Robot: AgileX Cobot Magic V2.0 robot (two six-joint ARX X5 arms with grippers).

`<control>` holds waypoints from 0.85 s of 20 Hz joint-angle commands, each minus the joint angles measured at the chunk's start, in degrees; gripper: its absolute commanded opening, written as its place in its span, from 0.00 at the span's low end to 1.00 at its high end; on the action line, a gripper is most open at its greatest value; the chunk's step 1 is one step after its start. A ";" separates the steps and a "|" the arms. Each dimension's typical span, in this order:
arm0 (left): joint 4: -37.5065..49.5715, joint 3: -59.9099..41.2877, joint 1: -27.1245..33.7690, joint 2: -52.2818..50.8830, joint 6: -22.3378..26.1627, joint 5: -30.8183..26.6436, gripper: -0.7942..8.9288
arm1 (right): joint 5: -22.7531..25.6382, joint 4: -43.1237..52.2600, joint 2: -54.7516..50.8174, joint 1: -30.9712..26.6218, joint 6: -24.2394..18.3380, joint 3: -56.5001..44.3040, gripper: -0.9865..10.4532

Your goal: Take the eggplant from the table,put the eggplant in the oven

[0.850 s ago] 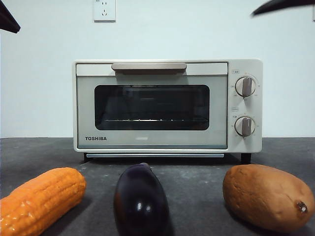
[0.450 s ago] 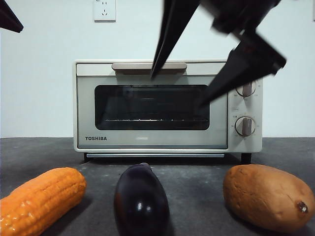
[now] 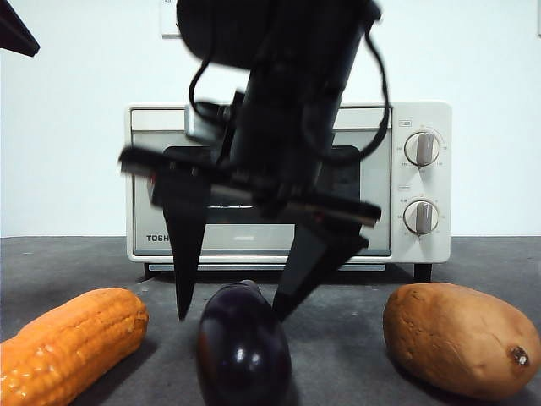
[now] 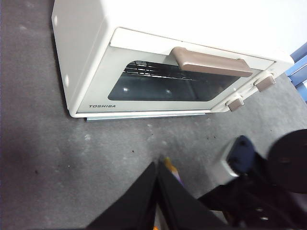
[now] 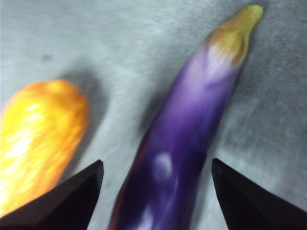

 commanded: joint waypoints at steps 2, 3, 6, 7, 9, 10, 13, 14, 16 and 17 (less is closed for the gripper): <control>-0.57 1.01 -0.17 0.33 1.53 1.29 0.09 | 1.01 0.48 2.95 0.70 1.62 1.42 0.37; -0.85 1.01 -0.17 0.33 1.86 1.29 0.09 | 1.86 0.24 3.04 0.74 2.01 1.42 0.35; -1.53 1.01 -0.17 0.33 2.03 1.40 0.09 | 3.23 0.00 2.56 1.44 2.38 1.44 0.27; -1.77 1.01 -0.17 0.33 2.03 1.40 0.09 | 3.21 -0.24 2.23 1.60 2.38 1.46 0.25; -1.97 1.01 -0.17 0.33 2.03 1.40 0.09 | 3.23 -3.04 1.70 2.19 1.81 2.32 0.23; -1.97 1.01 -0.17 0.33 2.01 1.40 0.09 | 3.28 -5.57 1.22 2.29 0.33 3.26 0.23; -1.75 1.01 -0.39 0.35 2.01 1.40 0.09 | 4.48 -16.61 -2.32 2.93 -8.70 7.61 0.23; -1.36 1.01 -0.83 0.42 2.01 1.40 0.09 | 5.79 -21.00 -4.20 3.39 -12.44 9.18 0.23; -0.61 1.97 -1.90 1.51 2.03 1.36 0.09 | 9.51 -29.68 -9.44 4.20 -19.34 11.58 0.23; -0.61 3.10 -2.64 2.67 2.14 1.36 0.09 | 12.13 -33.18 -12.52 4.87 -21.46 12.02 0.23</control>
